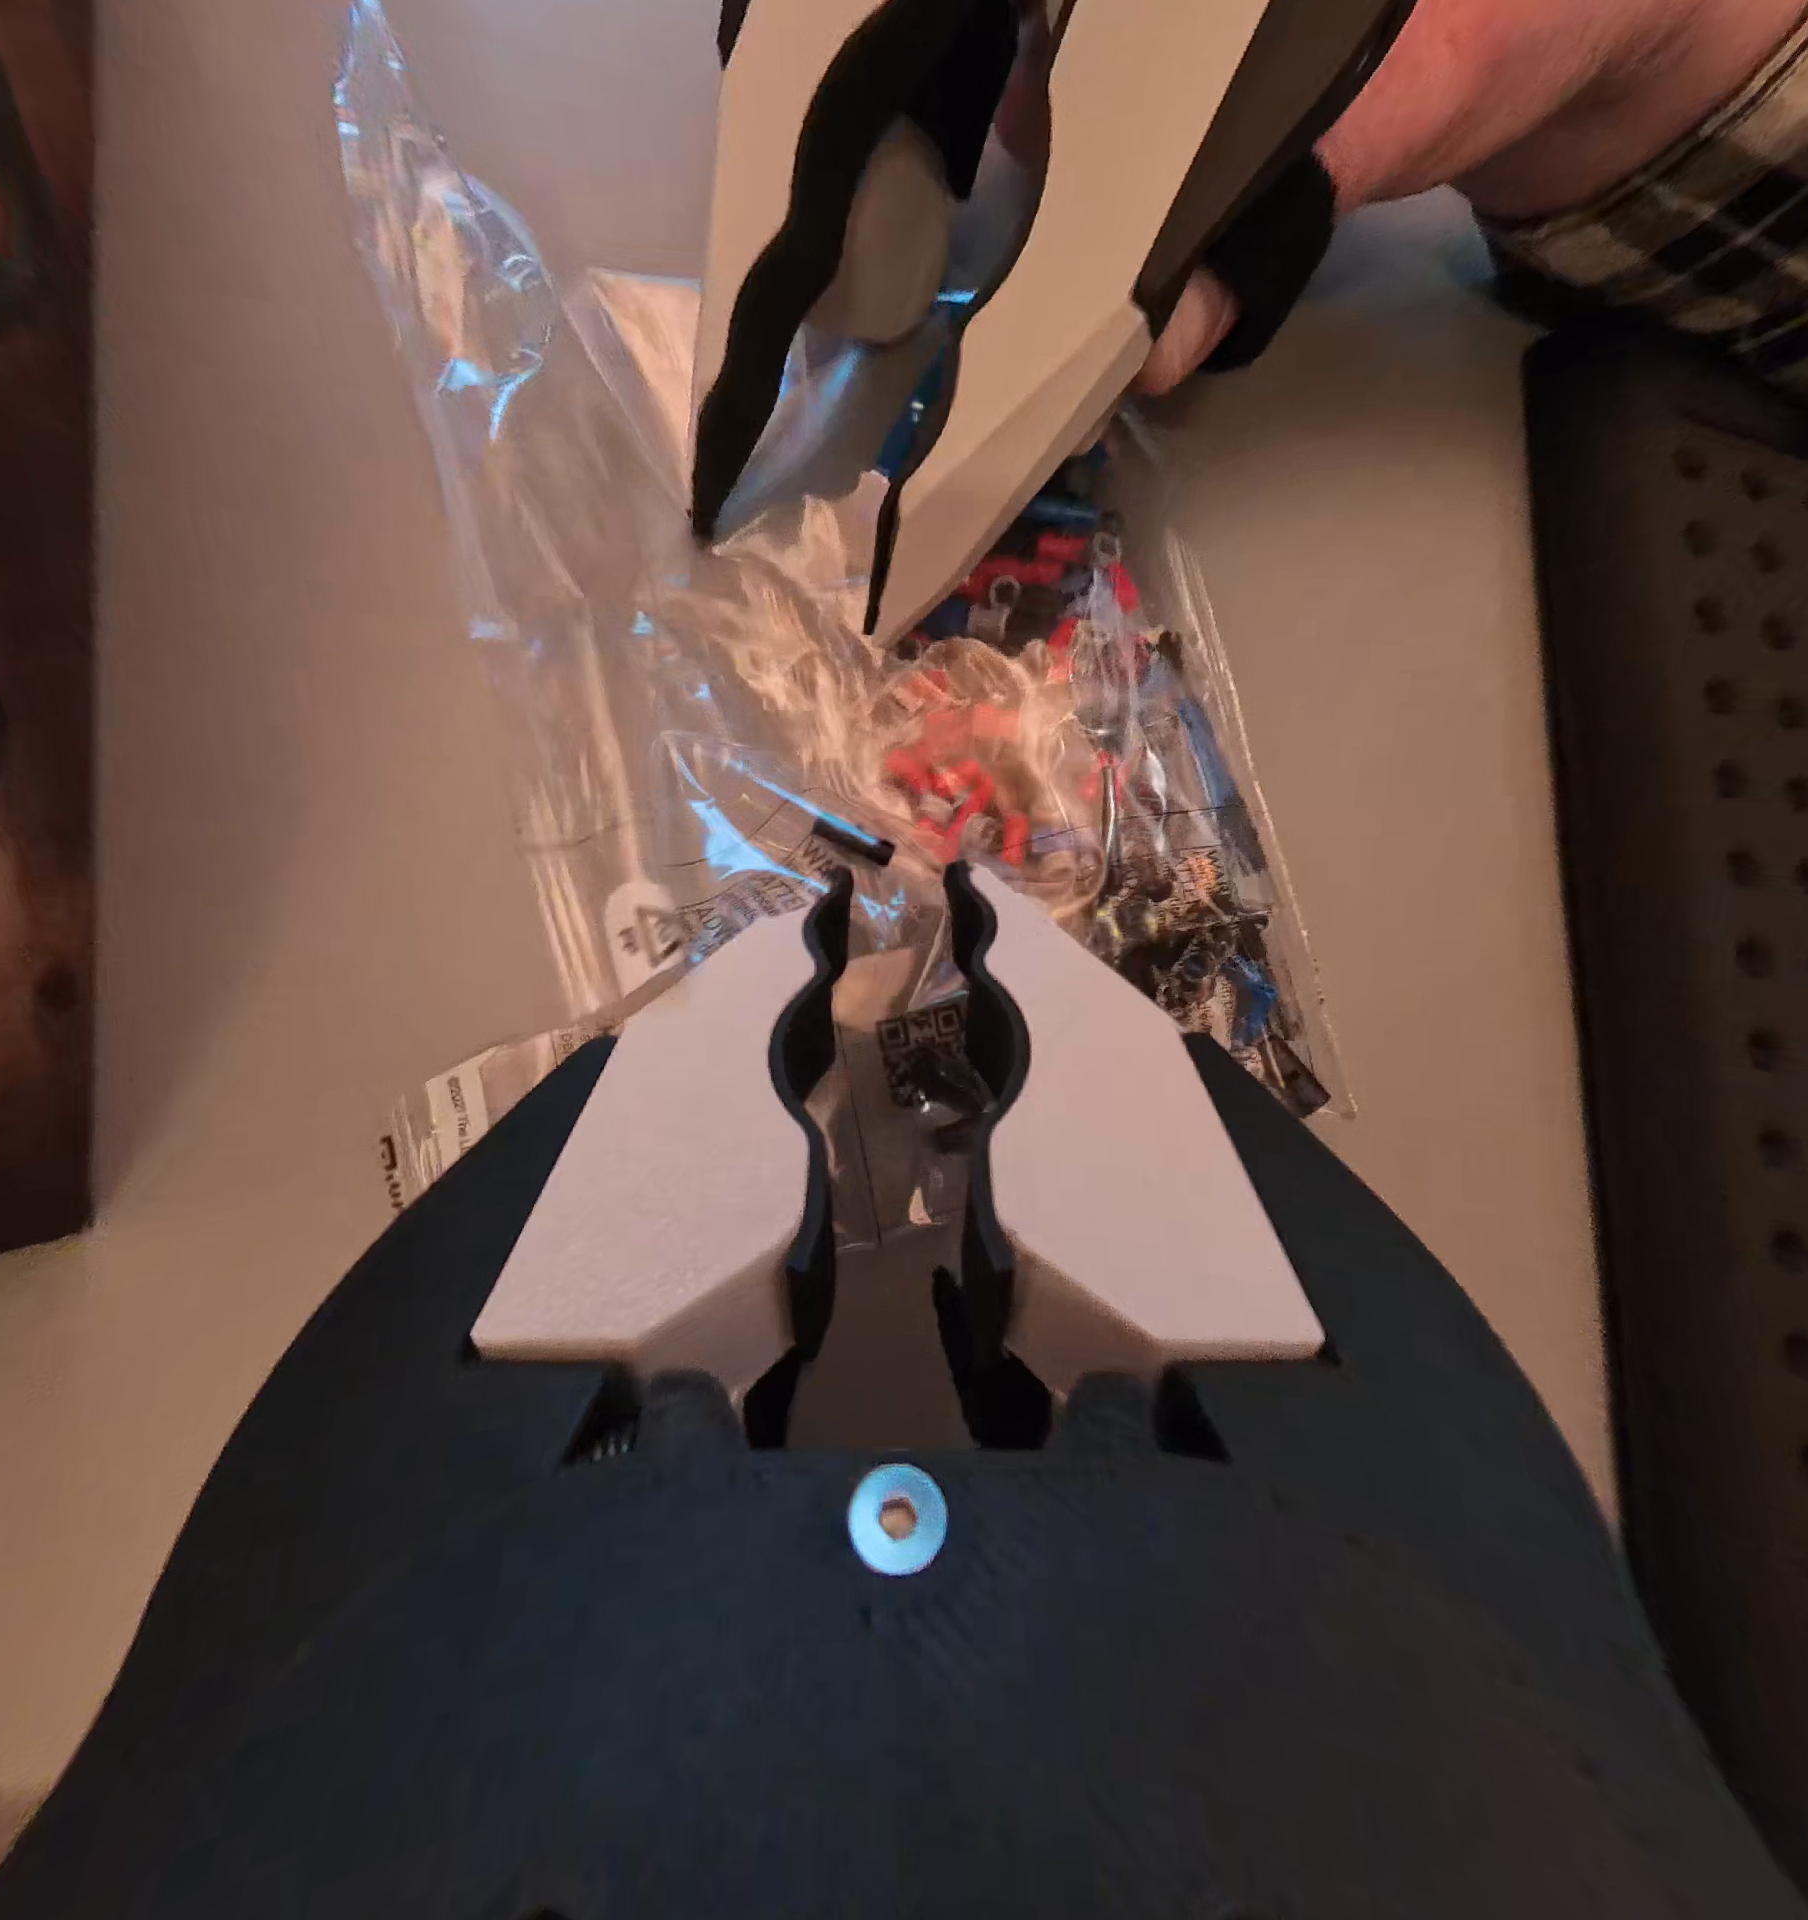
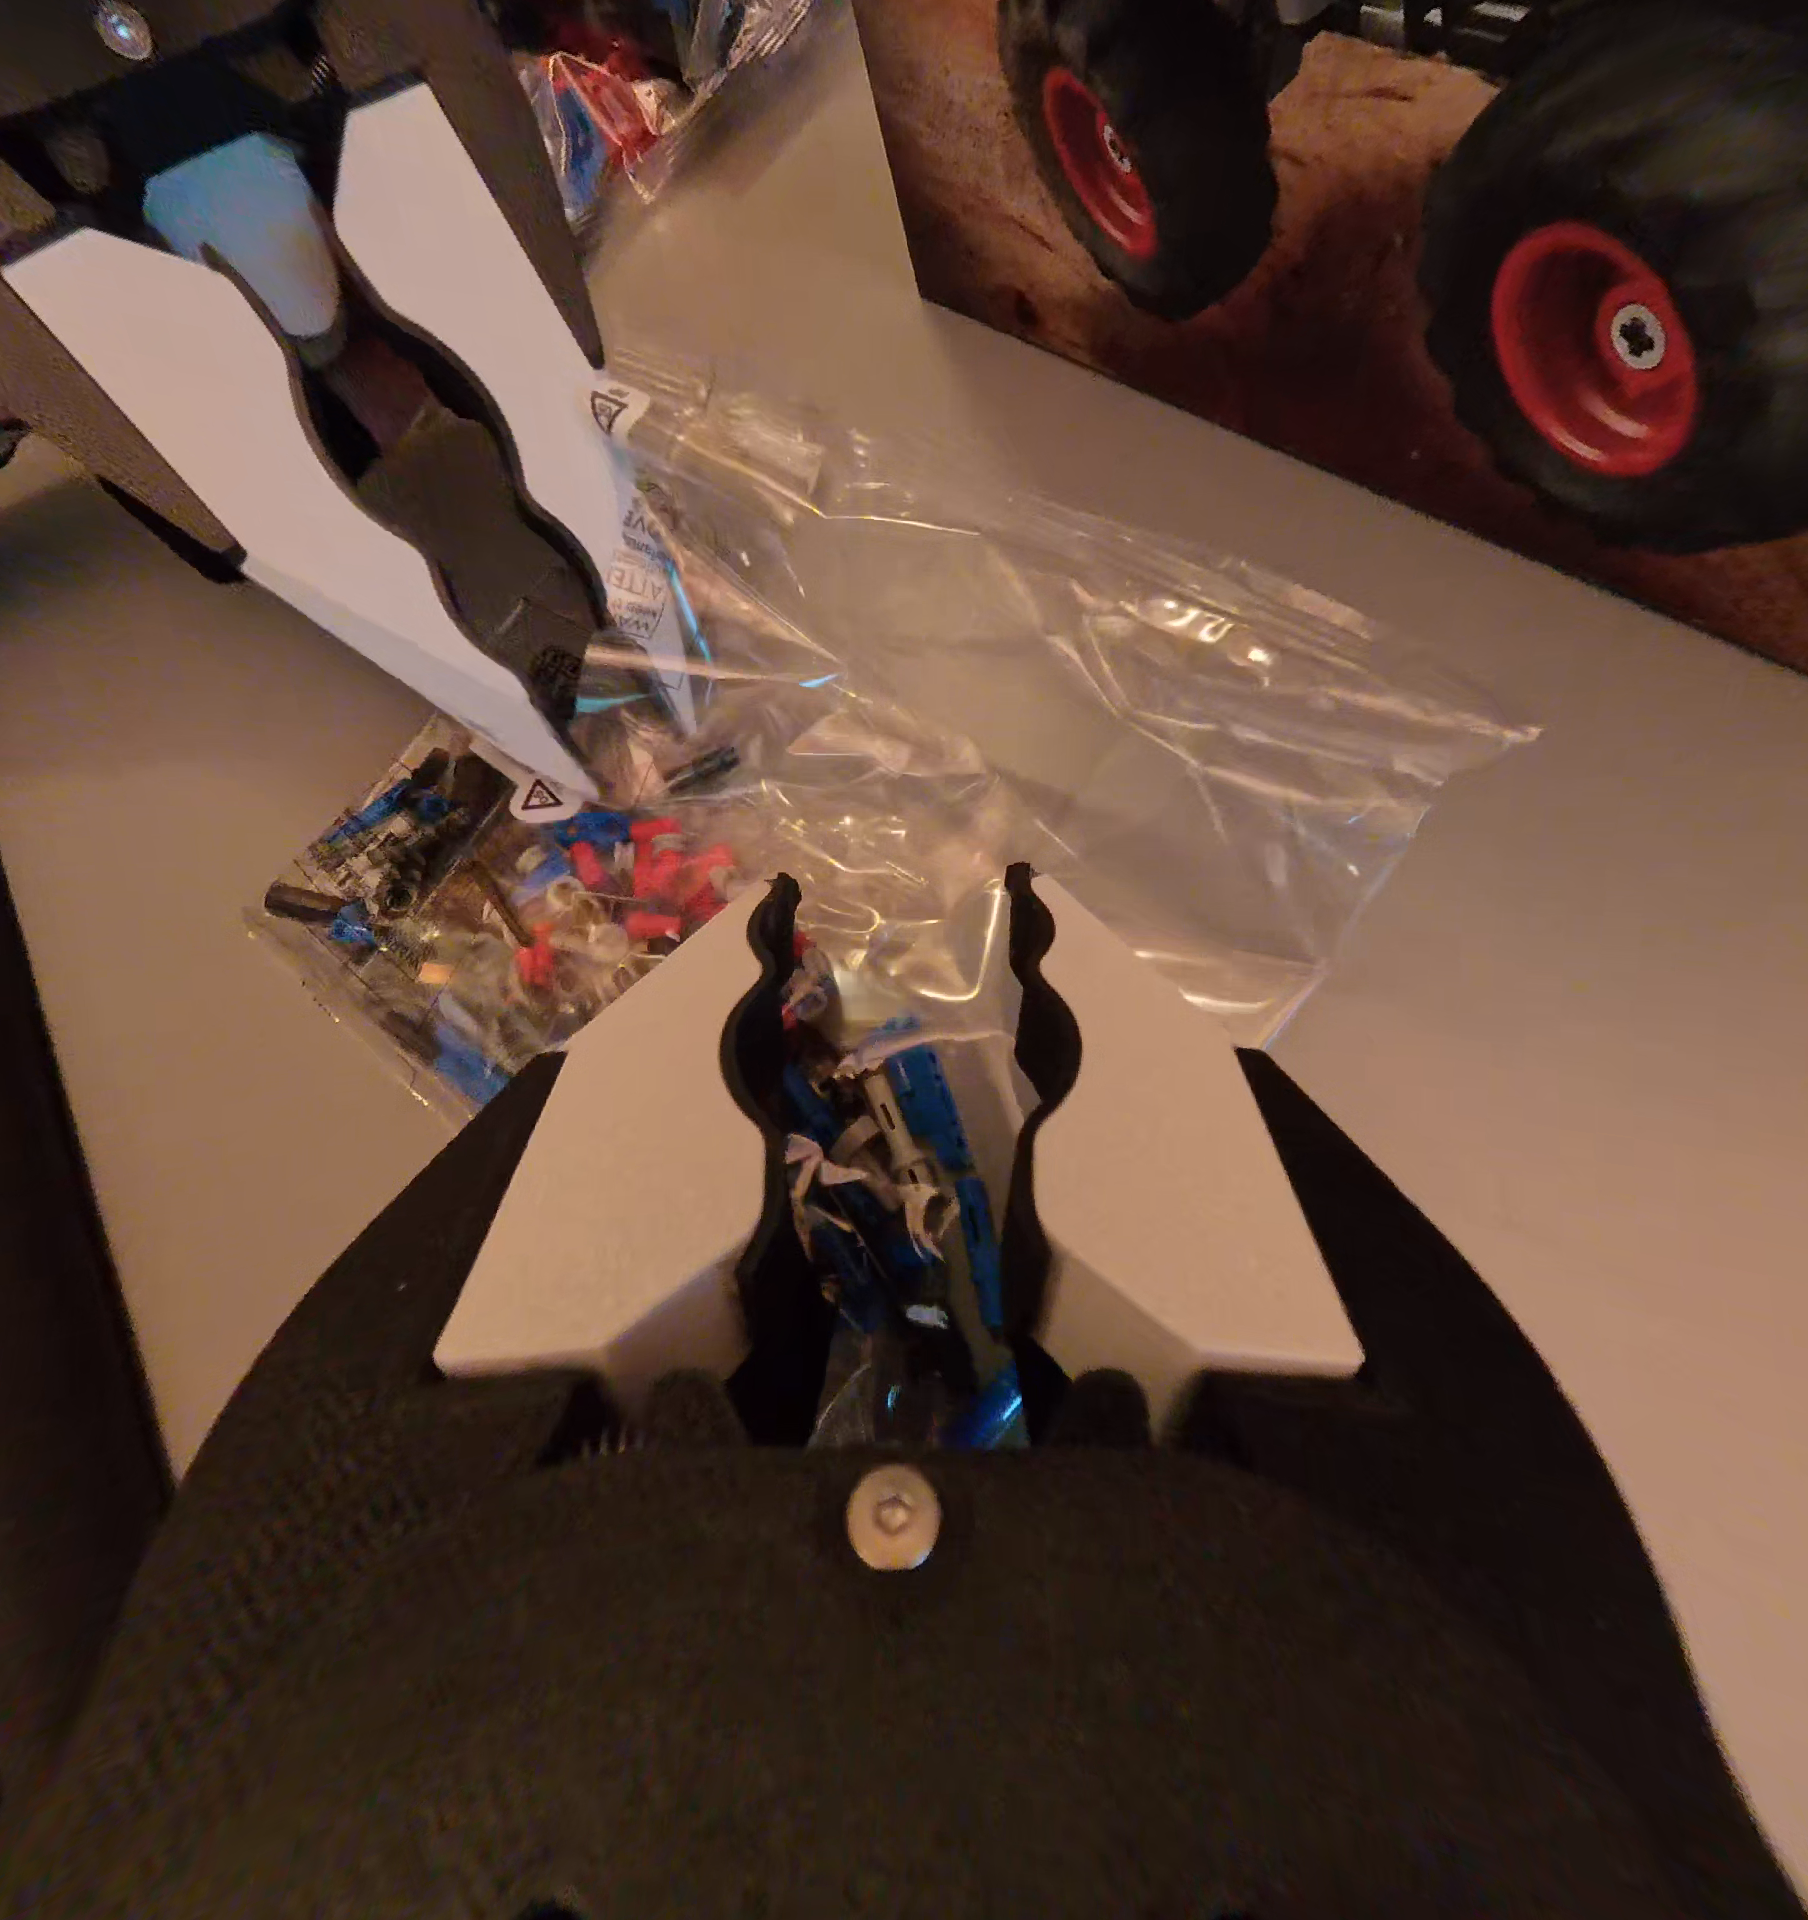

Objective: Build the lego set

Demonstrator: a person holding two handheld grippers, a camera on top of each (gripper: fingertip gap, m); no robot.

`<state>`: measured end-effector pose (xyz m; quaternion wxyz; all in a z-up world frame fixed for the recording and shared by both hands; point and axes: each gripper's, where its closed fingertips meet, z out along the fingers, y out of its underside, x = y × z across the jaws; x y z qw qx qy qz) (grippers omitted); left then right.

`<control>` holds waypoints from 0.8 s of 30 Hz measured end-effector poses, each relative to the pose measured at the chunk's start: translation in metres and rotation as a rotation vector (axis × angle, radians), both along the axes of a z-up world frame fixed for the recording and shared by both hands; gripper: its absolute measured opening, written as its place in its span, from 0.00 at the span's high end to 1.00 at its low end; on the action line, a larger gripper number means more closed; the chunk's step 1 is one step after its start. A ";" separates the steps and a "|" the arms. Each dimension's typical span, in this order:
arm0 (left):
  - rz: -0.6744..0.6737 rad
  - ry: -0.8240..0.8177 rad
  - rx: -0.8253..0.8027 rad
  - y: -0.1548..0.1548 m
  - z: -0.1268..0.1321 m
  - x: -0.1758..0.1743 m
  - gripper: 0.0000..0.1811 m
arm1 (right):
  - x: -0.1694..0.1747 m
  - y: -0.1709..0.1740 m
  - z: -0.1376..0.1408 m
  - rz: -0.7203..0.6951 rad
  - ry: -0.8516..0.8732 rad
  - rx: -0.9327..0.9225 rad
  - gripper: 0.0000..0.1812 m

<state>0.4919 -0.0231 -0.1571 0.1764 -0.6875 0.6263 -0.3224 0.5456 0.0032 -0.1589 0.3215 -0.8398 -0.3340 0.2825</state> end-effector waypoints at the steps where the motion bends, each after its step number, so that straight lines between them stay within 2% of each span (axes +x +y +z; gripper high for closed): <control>1: 0.001 0.000 -0.006 0.000 -0.001 0.000 0.90 | 0.000 0.000 0.000 0.000 0.000 0.000 0.79; 6: -0.020 0.062 0.072 0.002 -0.007 0.000 0.90 | 0.000 0.000 0.000 0.002 0.002 -0.003 0.79; 7: -0.026 0.077 0.094 0.003 -0.008 -0.001 0.92 | 0.000 0.000 0.000 0.002 0.004 -0.004 0.79; 8: -0.037 0.094 0.107 0.003 -0.009 -0.001 0.99 | 0.000 0.000 0.000 0.002 0.005 -0.006 0.79; 13: -0.052 0.089 0.171 0.004 -0.009 -0.002 1.00 | 0.000 0.000 0.000 0.000 0.001 -0.004 0.81; 19: 0.011 -0.023 0.149 0.011 0.017 -0.010 1.00 | 0.002 0.001 -0.001 0.000 -0.016 0.007 0.84; 24: -0.029 -0.017 0.126 0.001 0.012 -0.006 1.00 | 0.002 0.001 -0.002 0.003 -0.017 0.006 0.85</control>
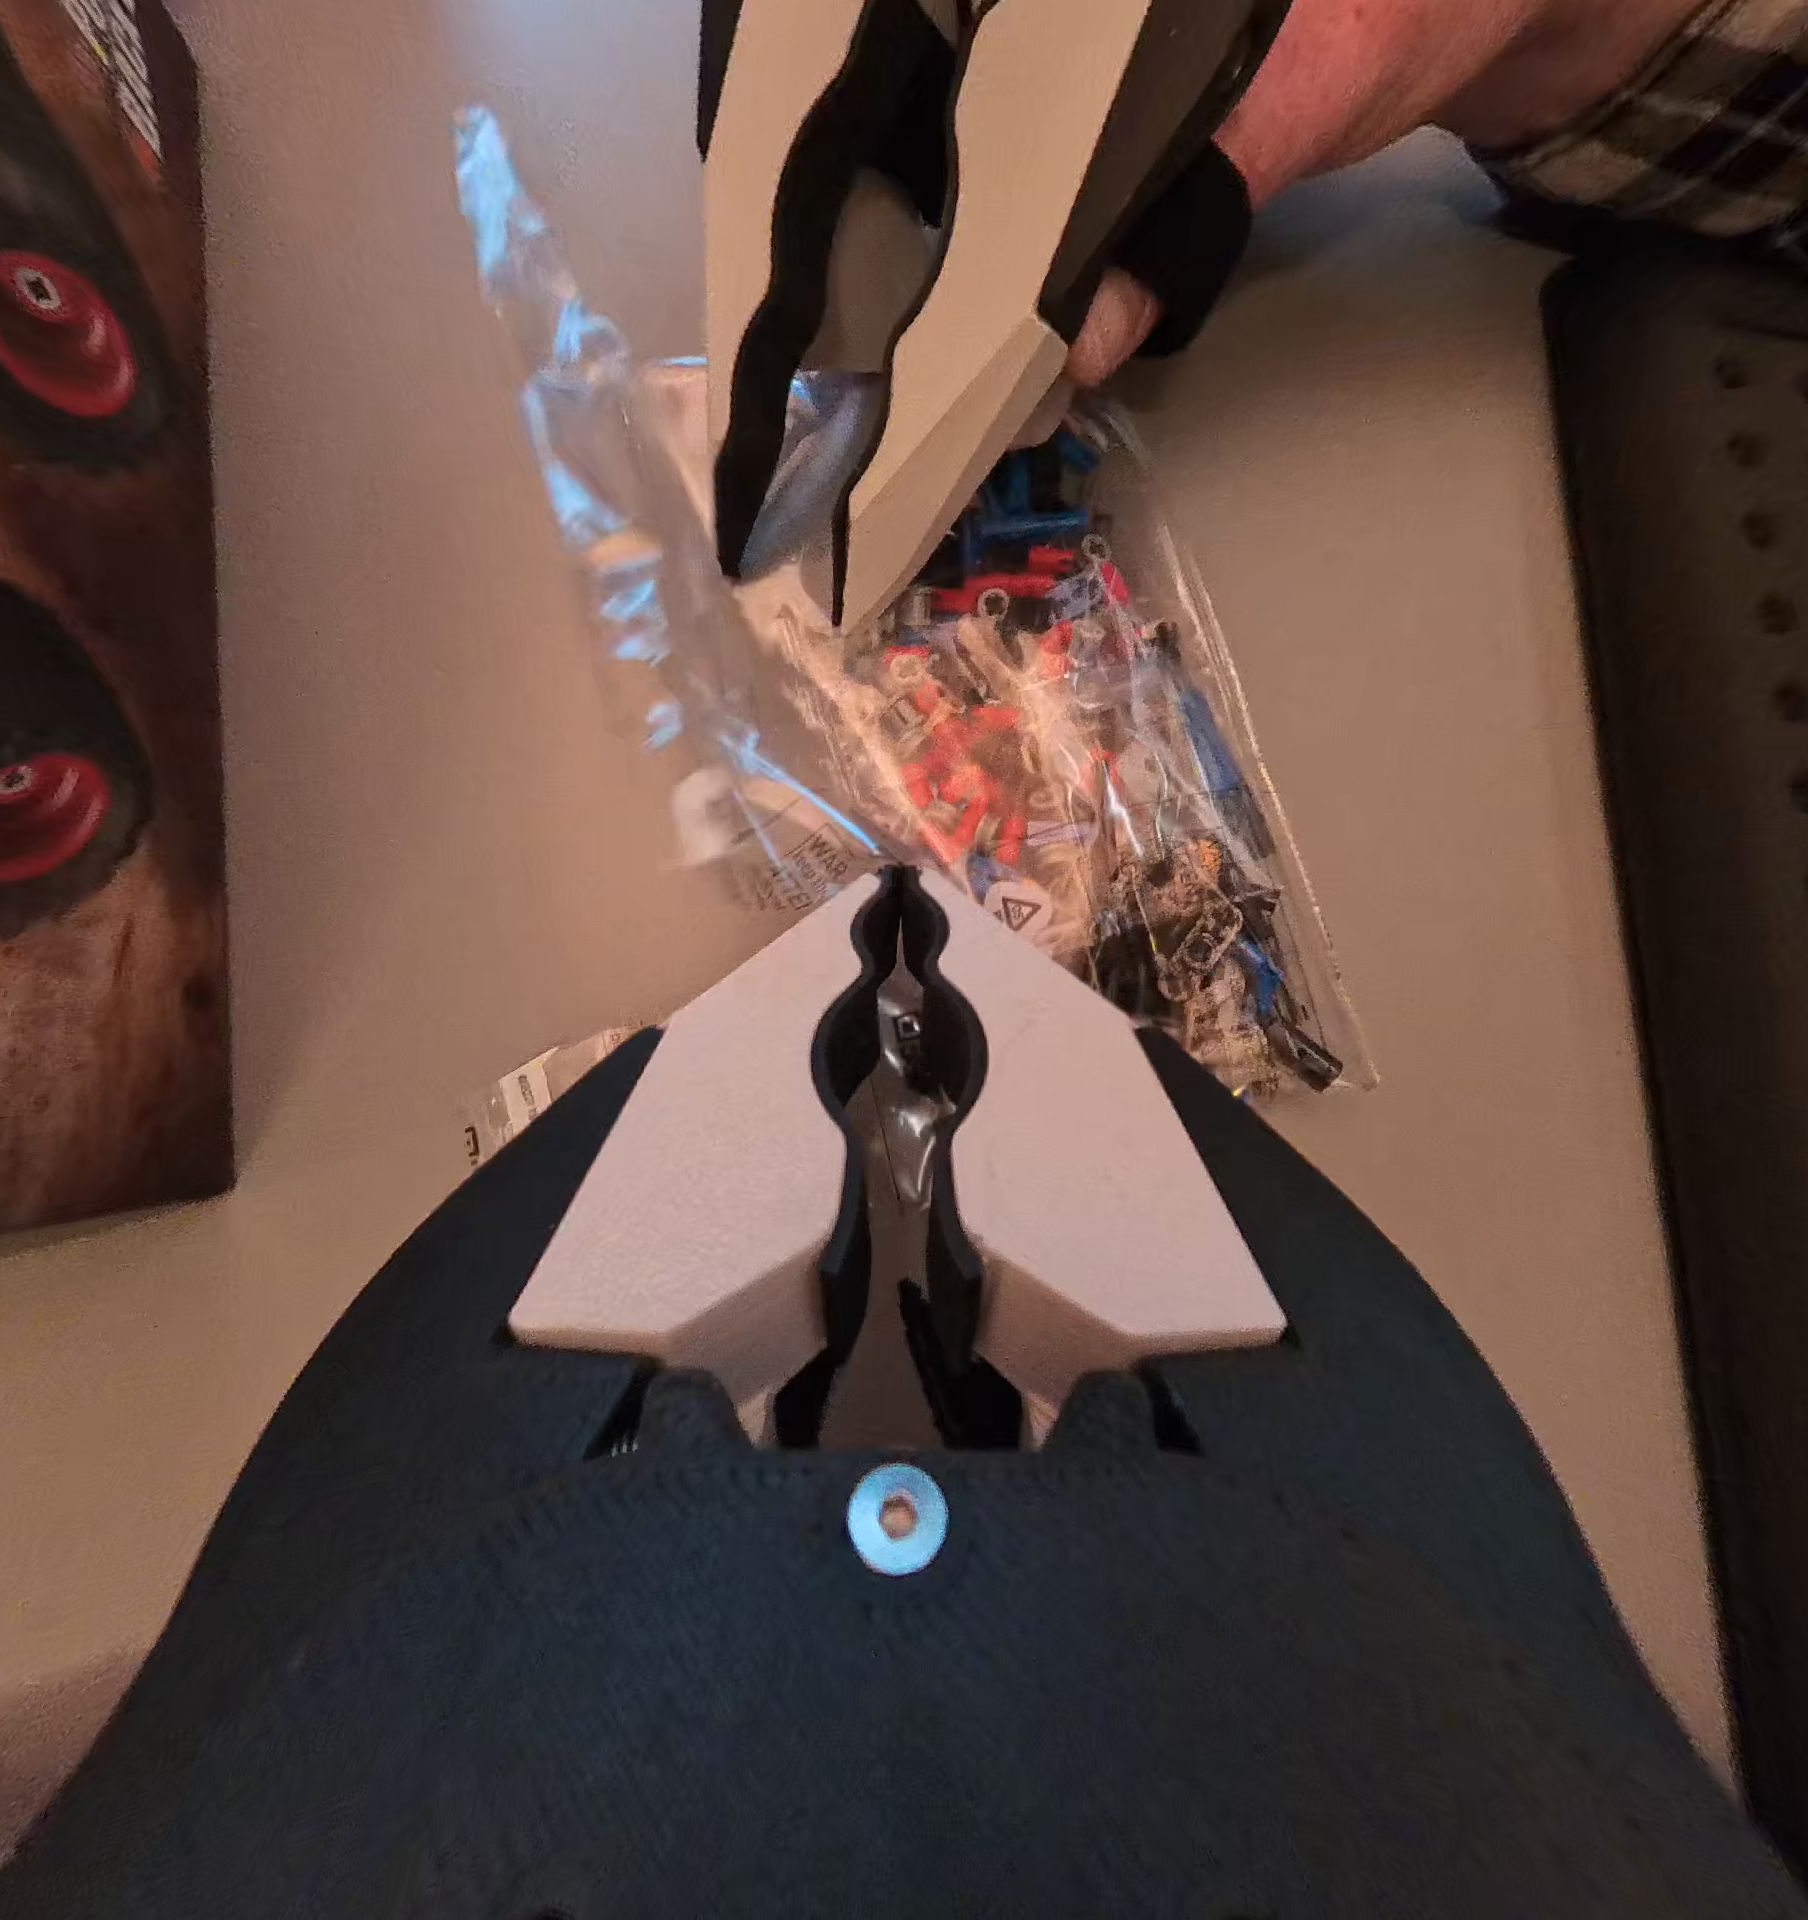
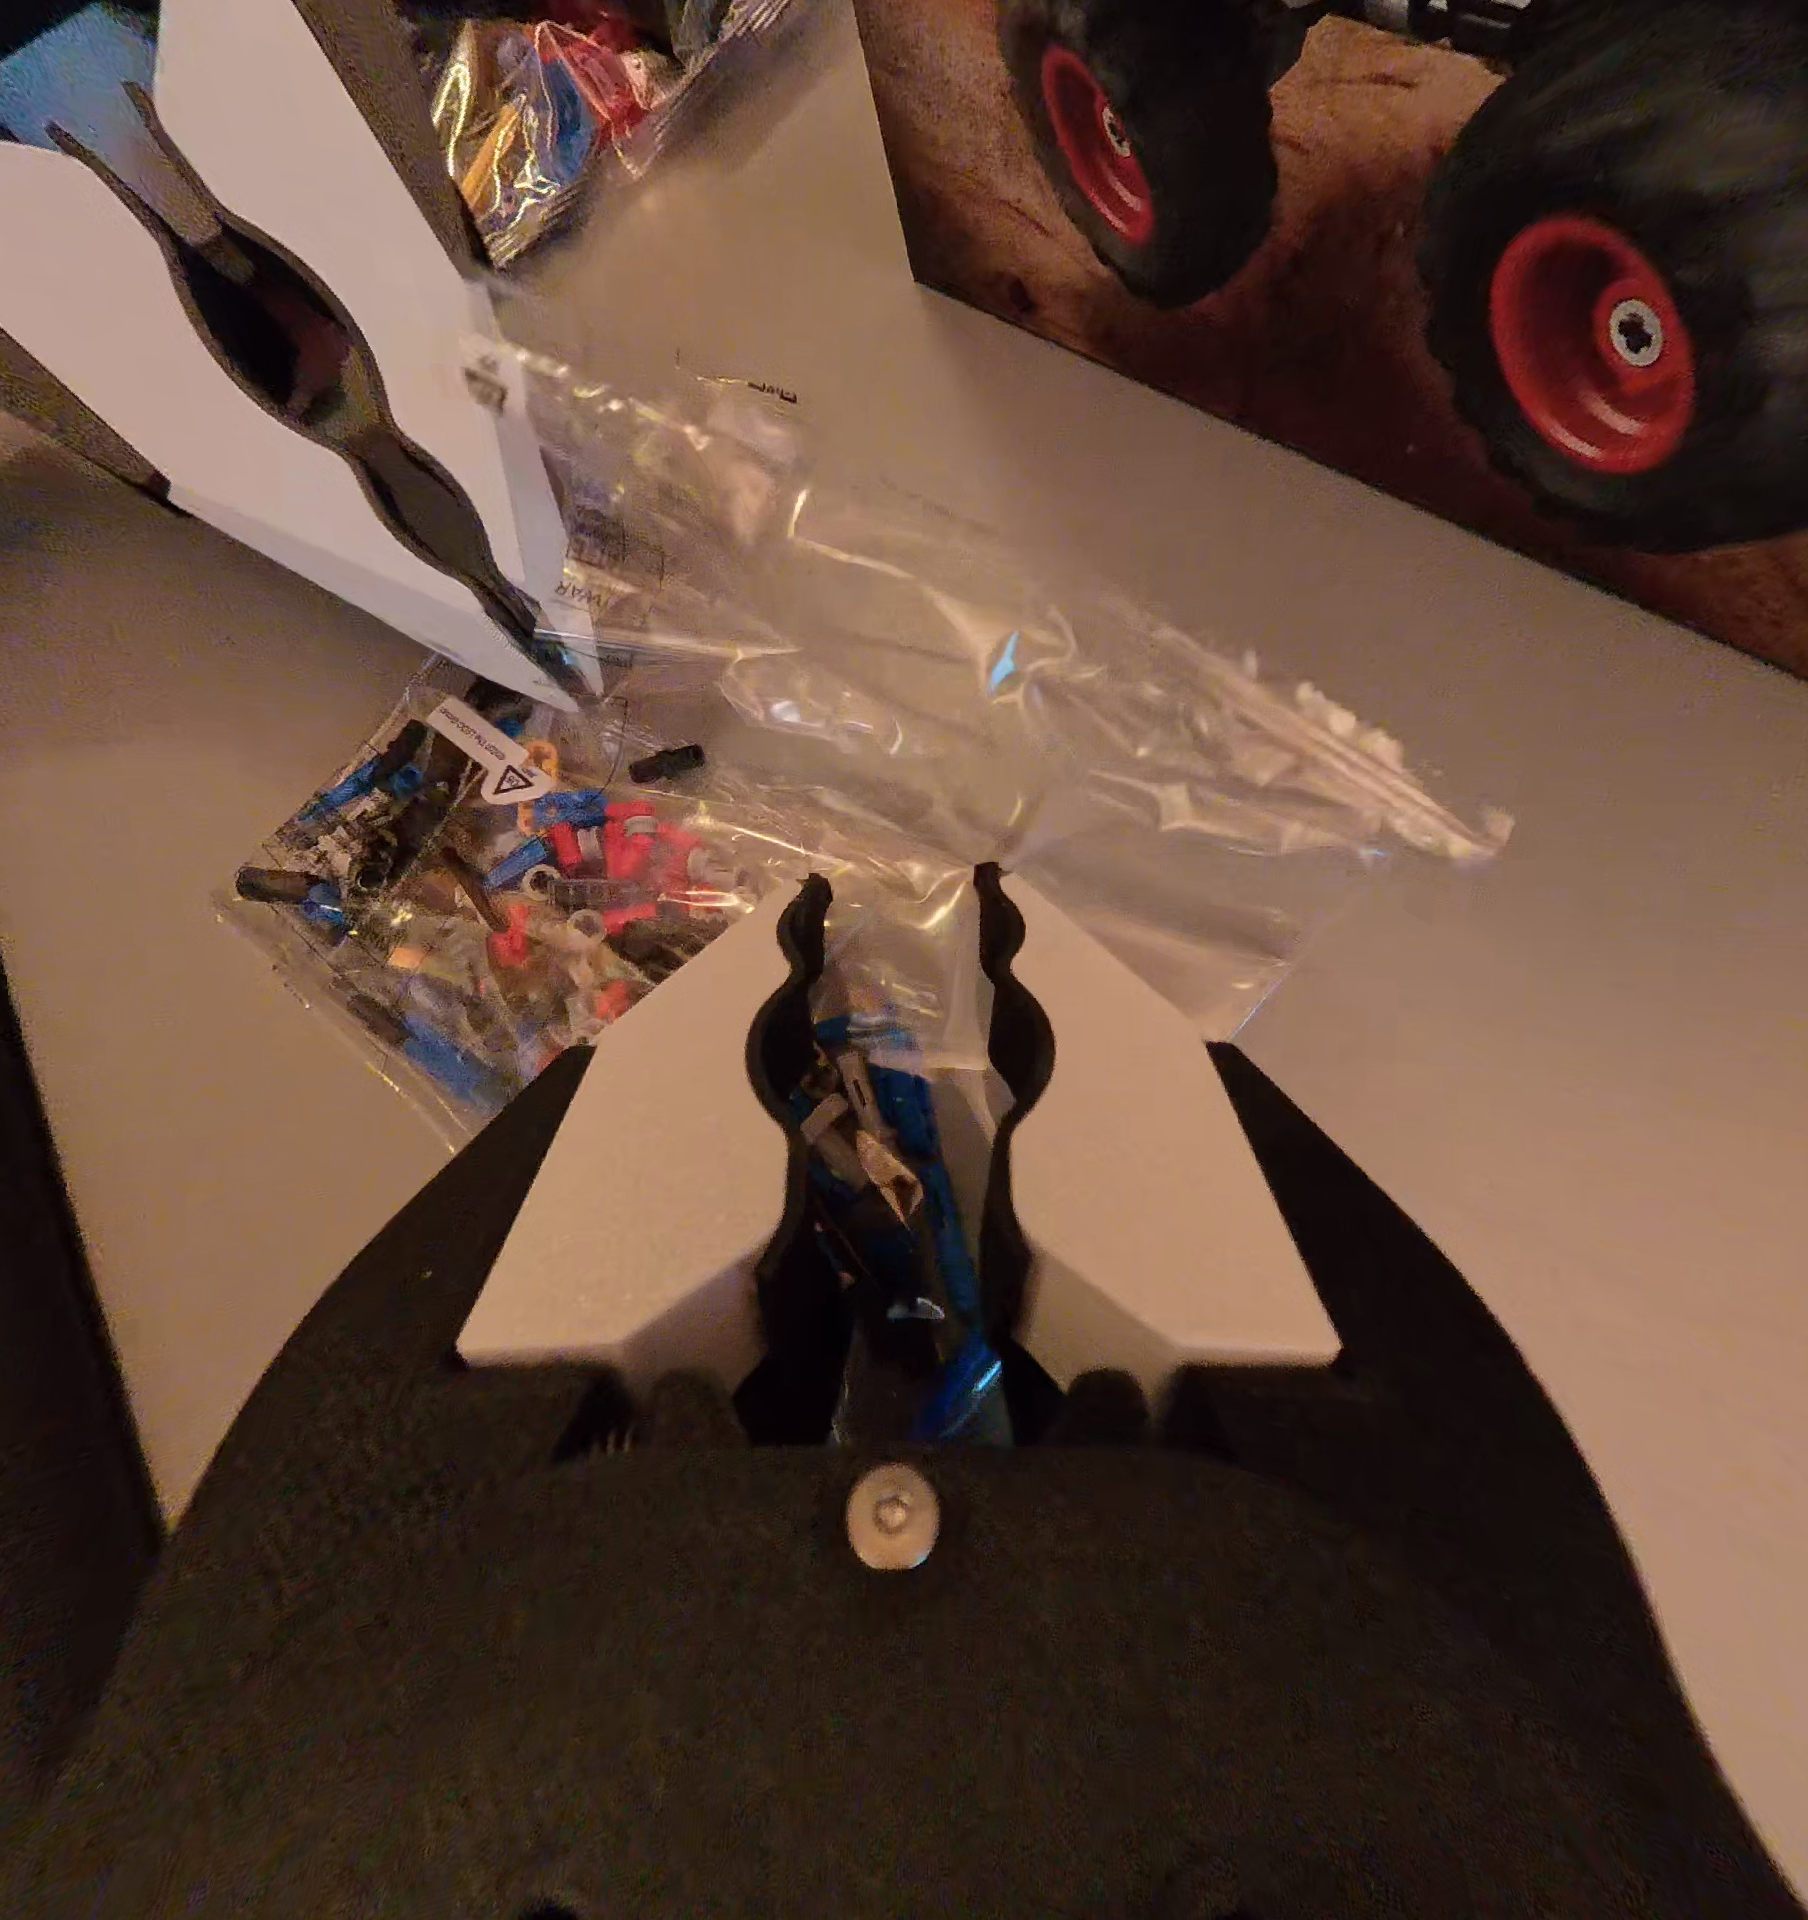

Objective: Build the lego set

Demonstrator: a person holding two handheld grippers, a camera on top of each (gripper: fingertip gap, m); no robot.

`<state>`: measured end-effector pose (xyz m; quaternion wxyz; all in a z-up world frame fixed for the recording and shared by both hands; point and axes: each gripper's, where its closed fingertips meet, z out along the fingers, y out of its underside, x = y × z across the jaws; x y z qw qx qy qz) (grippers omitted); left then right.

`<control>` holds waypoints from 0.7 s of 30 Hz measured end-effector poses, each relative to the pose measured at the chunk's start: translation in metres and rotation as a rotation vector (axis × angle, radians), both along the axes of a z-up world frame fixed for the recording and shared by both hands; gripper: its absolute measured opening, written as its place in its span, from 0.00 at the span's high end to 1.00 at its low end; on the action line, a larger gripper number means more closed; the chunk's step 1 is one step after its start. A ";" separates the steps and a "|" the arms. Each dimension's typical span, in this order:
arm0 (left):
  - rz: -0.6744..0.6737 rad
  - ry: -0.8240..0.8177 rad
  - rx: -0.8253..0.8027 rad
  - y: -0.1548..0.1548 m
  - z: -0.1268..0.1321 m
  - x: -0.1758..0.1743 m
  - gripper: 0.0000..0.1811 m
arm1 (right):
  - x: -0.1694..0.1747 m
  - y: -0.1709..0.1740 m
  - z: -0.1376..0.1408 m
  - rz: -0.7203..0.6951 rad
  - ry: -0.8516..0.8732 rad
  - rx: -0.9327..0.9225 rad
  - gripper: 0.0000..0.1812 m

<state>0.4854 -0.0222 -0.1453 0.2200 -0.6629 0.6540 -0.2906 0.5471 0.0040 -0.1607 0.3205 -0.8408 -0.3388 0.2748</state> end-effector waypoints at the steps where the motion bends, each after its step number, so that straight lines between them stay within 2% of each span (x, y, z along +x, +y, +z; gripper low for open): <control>1: 0.007 -0.009 -0.004 0.001 0.001 0.001 1.00 | 0.000 0.000 0.000 0.000 -0.004 0.005 0.85; 5: 0.035 0.010 -0.006 0.006 0.001 -0.004 0.93 | 0.000 0.000 0.000 0.001 -0.007 0.009 0.85; 9: 0.040 -0.035 0.013 0.006 0.019 -0.012 0.94 | 0.000 0.000 0.000 0.002 -0.002 0.004 0.85; 12: -0.014 0.058 -0.012 -0.004 0.000 -0.018 0.93 | 0.000 0.000 0.000 0.003 0.001 0.001 0.85; 15: -0.012 0.092 0.036 -0.001 -0.014 -0.013 0.94 | 0.000 0.000 0.000 0.002 0.001 0.000 0.85; 21: -0.016 0.104 0.027 0.000 -0.019 -0.007 0.91 | 0.000 0.000 0.000 0.001 0.003 -0.002 0.85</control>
